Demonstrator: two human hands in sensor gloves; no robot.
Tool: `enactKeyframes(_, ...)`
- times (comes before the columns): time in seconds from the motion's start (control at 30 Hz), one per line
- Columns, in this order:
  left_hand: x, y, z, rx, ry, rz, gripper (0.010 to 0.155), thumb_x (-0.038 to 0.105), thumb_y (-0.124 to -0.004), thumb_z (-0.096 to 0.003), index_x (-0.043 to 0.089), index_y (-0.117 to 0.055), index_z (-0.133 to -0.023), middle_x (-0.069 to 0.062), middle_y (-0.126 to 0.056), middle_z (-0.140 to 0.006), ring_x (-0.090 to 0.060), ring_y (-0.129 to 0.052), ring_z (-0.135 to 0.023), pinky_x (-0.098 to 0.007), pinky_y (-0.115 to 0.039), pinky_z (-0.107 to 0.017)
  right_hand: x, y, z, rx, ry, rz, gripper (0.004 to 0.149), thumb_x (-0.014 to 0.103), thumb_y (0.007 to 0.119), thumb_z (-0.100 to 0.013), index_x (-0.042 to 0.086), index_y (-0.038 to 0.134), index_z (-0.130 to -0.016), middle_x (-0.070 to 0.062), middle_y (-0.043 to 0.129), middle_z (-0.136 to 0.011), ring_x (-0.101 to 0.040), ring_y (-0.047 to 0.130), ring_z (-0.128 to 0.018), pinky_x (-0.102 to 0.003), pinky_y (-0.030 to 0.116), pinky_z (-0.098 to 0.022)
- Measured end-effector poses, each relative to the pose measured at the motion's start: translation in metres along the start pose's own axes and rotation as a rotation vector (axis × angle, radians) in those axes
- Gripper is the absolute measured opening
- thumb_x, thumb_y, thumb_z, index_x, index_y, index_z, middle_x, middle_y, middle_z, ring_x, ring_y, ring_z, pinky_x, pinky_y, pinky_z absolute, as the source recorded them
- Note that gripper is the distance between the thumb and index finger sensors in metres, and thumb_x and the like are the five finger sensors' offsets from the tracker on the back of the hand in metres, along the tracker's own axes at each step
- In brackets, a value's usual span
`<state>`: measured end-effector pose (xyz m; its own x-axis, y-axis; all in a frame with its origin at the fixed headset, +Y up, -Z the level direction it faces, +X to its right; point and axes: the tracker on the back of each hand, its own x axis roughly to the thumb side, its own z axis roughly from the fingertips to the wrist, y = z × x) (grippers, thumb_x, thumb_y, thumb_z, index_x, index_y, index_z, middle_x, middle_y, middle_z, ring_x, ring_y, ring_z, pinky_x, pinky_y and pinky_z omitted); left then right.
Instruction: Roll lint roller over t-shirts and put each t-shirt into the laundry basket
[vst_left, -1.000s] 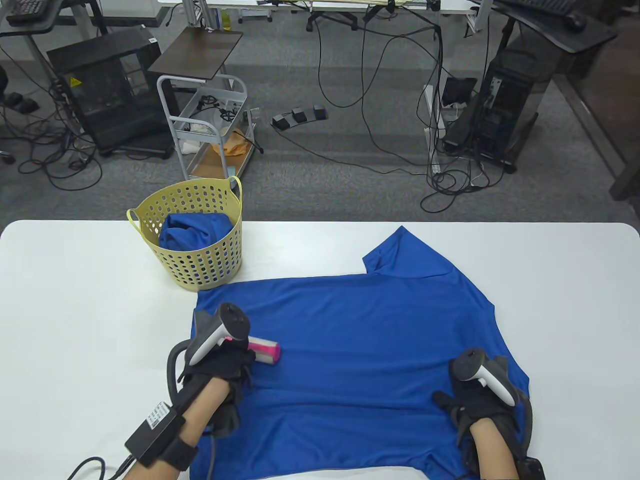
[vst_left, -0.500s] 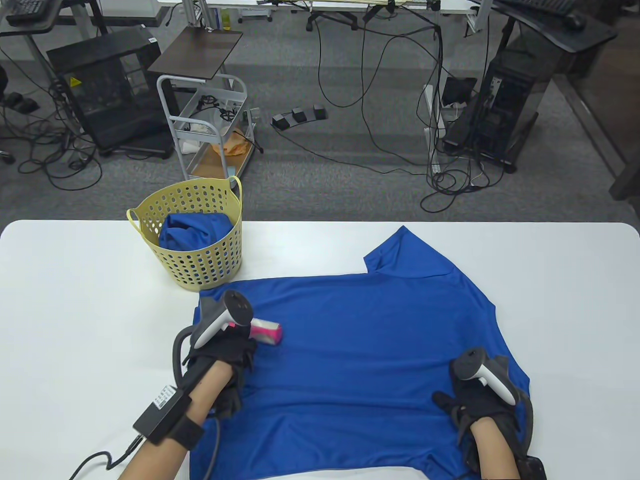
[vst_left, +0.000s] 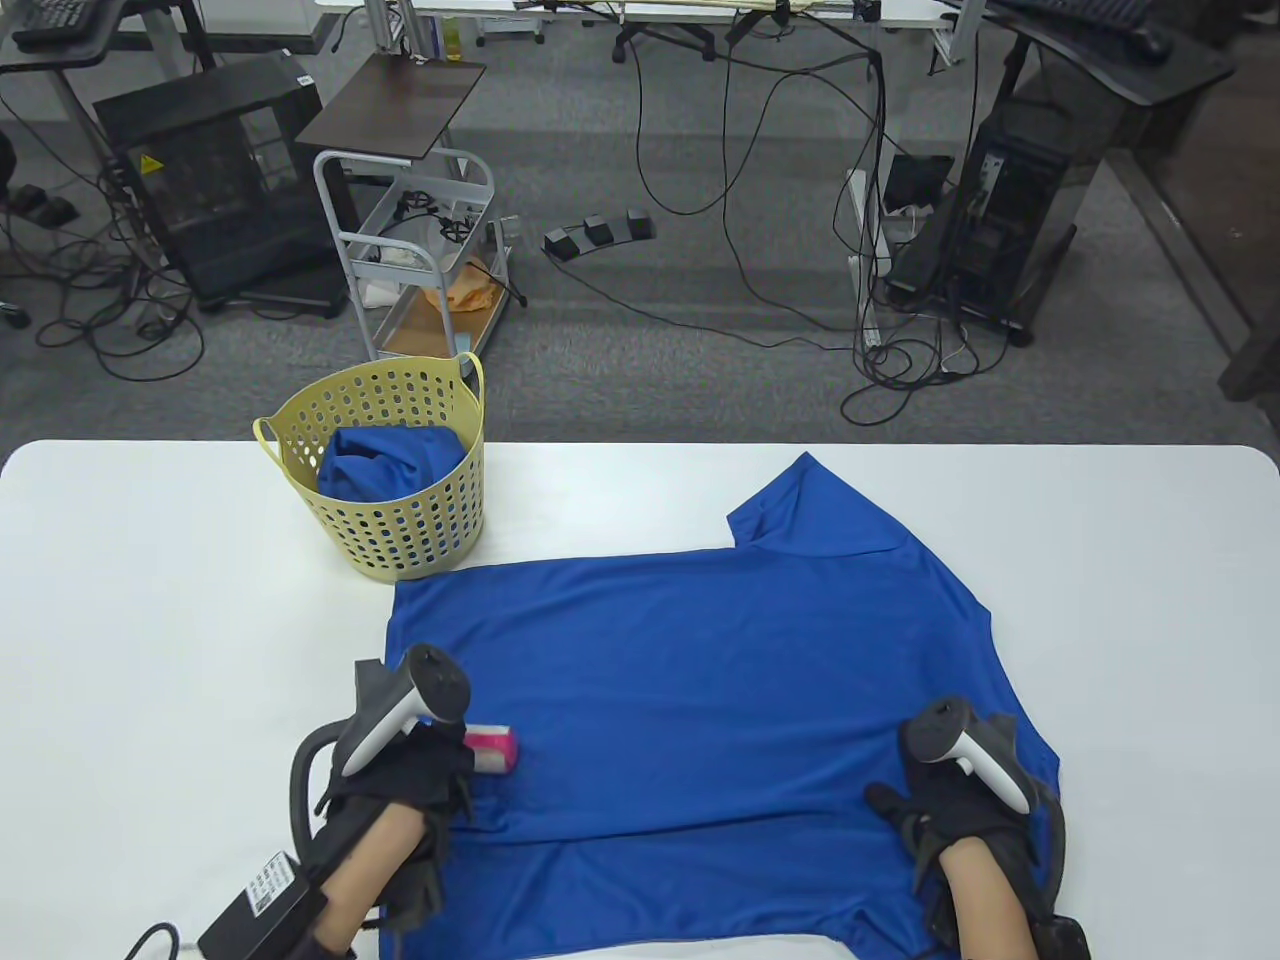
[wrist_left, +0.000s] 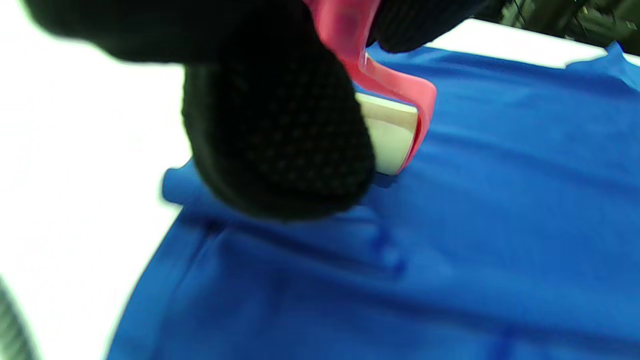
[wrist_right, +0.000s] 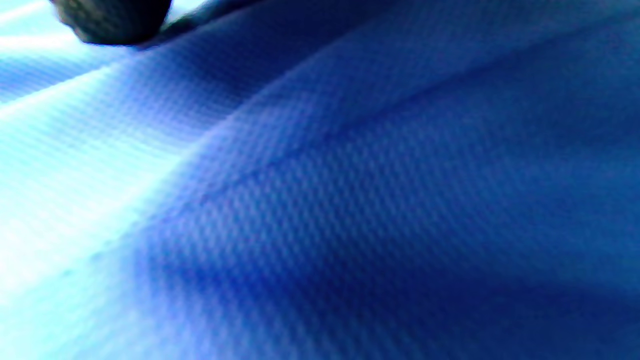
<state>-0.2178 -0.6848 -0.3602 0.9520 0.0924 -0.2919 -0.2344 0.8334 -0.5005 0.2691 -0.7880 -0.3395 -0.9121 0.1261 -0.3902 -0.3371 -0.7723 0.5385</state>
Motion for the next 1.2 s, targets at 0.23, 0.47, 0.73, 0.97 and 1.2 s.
enactKeyframes(0.23, 0.028, 0.024, -0.080, -0.015, 0.095, 0.000, 0.065, 0.044, -0.056, -0.0555, 0.041, -0.015, -0.107, -0.007, -0.051, -0.110, -0.021, -0.104, -0.058, -0.030, -0.089, -0.039, 0.000, 0.000, 0.000, 0.001, -0.002, 0.003, 0.076, 0.060, 0.054, -0.046, 0.040, 0.003, -0.097, -0.003, -0.014, -0.106, -0.041, -0.010, -0.095, -0.070, 0.012, -0.066)
enactKeyframes(0.47, 0.019, 0.030, -0.072, -0.002, 0.050, 0.021, 0.065, 0.043, -0.063, -0.0543, 0.042, -0.025, -0.107, -0.007, -0.065, -0.103, -0.019, -0.107, -0.049, -0.030, -0.090, -0.034, 0.000, 0.000, 0.000, 0.003, -0.004, 0.005, 0.076, 0.060, 0.054, -0.046, 0.039, 0.003, -0.097, -0.003, -0.014, -0.106, -0.041, -0.009, -0.095, -0.070, 0.012, -0.066)
enactKeyframes(0.73, -0.015, 0.040, 0.008, -0.123, -0.009, -0.013, 0.056, 0.045, -0.075, -0.0526, 0.026, -0.067, -0.104, -0.016, -0.094, -0.081, -0.014, -0.115, -0.019, -0.023, -0.093, -0.009, 0.001, 0.000, -0.001, -0.001, -0.002, 0.012, 0.075, 0.060, 0.054, -0.046, 0.039, 0.003, -0.098, -0.004, -0.014, -0.106, -0.042, -0.009, -0.095, -0.070, 0.013, -0.066)
enactKeyframes(0.97, -0.012, 0.016, 0.043, -0.165, -0.064, -0.064, 0.054, 0.044, -0.077, -0.0515, 0.023, -0.074, -0.101, -0.018, -0.098, -0.076, -0.016, -0.117, -0.019, -0.025, -0.094, -0.008, 0.001, 0.001, 0.000, -0.011, -0.003, 0.009, 0.075, 0.060, 0.053, -0.046, 0.038, 0.004, -0.098, -0.004, -0.014, -0.106, -0.042, -0.008, -0.095, -0.070, 0.012, -0.066)
enactKeyframes(1.2, 0.004, 0.010, 0.027, -0.024, 0.020, -0.107, 0.055, 0.047, -0.071, -0.0536, 0.026, -0.067, -0.104, -0.014, -0.094, -0.082, -0.012, -0.116, -0.023, -0.021, -0.094, -0.011, 0.001, 0.002, 0.000, -0.011, -0.005, 0.007, 0.075, 0.060, 0.053, -0.046, 0.038, 0.004, -0.098, -0.004, -0.014, -0.106, -0.042, -0.008, -0.095, -0.070, 0.012, -0.066)
